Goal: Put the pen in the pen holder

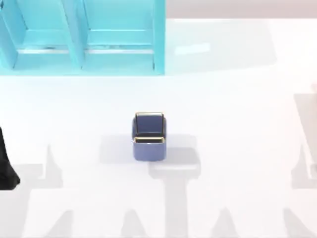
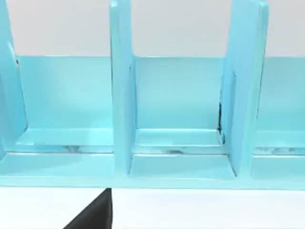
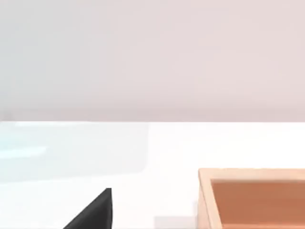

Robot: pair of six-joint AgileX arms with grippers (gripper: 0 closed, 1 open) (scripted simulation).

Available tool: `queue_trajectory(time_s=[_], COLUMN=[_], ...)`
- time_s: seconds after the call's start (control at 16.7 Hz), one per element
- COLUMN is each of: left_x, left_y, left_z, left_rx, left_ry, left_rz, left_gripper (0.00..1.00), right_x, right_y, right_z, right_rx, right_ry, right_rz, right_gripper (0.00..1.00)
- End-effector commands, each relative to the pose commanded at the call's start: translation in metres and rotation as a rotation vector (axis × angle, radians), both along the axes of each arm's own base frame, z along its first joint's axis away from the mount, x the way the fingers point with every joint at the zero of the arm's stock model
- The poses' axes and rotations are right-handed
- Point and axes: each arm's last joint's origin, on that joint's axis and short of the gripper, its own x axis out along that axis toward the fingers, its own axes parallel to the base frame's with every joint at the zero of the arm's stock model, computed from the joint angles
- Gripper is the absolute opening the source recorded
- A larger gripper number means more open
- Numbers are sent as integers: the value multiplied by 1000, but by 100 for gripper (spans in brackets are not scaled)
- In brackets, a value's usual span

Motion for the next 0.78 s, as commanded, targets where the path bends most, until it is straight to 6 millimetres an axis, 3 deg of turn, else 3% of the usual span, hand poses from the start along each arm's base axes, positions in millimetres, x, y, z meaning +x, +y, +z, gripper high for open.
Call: queue_trajectory(time_s=[0.24, 0.48, 0.78], left_x=[1, 8, 46], left_y=[2, 13, 45], left_z=[5, 26, 45], left_rx=[-11, -81, -312], left_ry=[20, 154, 502], left_rz=[10, 50, 132], left_gripper=[100, 100, 100], right_x=[0, 0, 0], right_y=[0, 0, 0], right_z=[0, 0, 0], right_rx=[0, 0, 0], right_ry=[0, 0, 0], right_rz=[0, 0, 0], right_gripper=[100, 100, 100])
